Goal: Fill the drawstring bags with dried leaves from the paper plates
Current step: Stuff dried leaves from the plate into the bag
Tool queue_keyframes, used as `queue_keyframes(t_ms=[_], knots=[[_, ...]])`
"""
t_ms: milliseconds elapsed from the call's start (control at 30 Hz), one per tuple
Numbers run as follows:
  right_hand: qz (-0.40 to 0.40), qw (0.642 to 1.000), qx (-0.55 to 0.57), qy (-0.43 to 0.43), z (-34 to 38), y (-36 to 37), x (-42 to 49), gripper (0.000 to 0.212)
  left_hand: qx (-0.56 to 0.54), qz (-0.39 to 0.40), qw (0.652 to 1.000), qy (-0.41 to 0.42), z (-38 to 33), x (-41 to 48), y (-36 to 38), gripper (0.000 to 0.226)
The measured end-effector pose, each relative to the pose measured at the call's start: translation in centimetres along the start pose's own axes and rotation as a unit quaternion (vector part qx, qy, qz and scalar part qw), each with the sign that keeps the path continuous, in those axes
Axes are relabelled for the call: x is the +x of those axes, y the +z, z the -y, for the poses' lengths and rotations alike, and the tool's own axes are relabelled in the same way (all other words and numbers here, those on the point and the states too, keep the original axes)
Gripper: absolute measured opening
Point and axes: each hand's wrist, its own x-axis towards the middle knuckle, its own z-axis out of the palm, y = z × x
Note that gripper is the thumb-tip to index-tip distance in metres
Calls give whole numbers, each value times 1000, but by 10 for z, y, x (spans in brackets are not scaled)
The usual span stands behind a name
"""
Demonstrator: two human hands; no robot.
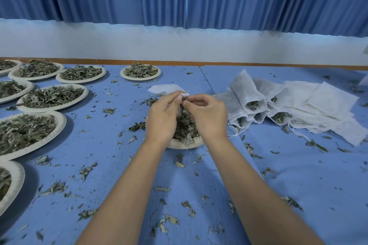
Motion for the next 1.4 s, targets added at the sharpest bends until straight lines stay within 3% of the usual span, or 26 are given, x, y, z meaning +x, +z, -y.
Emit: queue_keyframes(t_ms=[133,300,400,533,633,767,867,1033,1167,1300,1400], knots=[[-26,999,-20,-8,0,3,-3,20,11,4,1000,-3,0,1,0,26],[67,997,-19,-16,5,3,-3,4,1,-32,999,-16,1,4,-4,26],[100,994,-31,-31,6,2,-3,13,-8,-42,999,-29,2,5,-6,26],[69,996,-25,-45,4,-1,-2,11,-41,-28,998,-33,-1,3,-3,26],[35,999,10,-40,3,-2,-1,23,-87,4,995,-51,-4,4,-3,30],[6,998,-50,-35,-2,-3,0,40,-77,42,995,-50,-5,1,-5,41],[36,998,-44,-16,-3,-4,1,29,-72,58,995,-41,-9,0,-6,40],[-13,998,-61,-10,-6,-6,5,25,-37,88,995,-13,-19,-7,6,24],[-11,998,-59,-18,0,-9,7,21,-35,62,997,12,-21,-3,6,24],[64,996,39,40,6,-8,6,22,-26,-1,1000,14,-14,3,-2,27],[126,974,147,116,12,-13,7,18,-41,-22,999,4,-8,6,-9,27]])
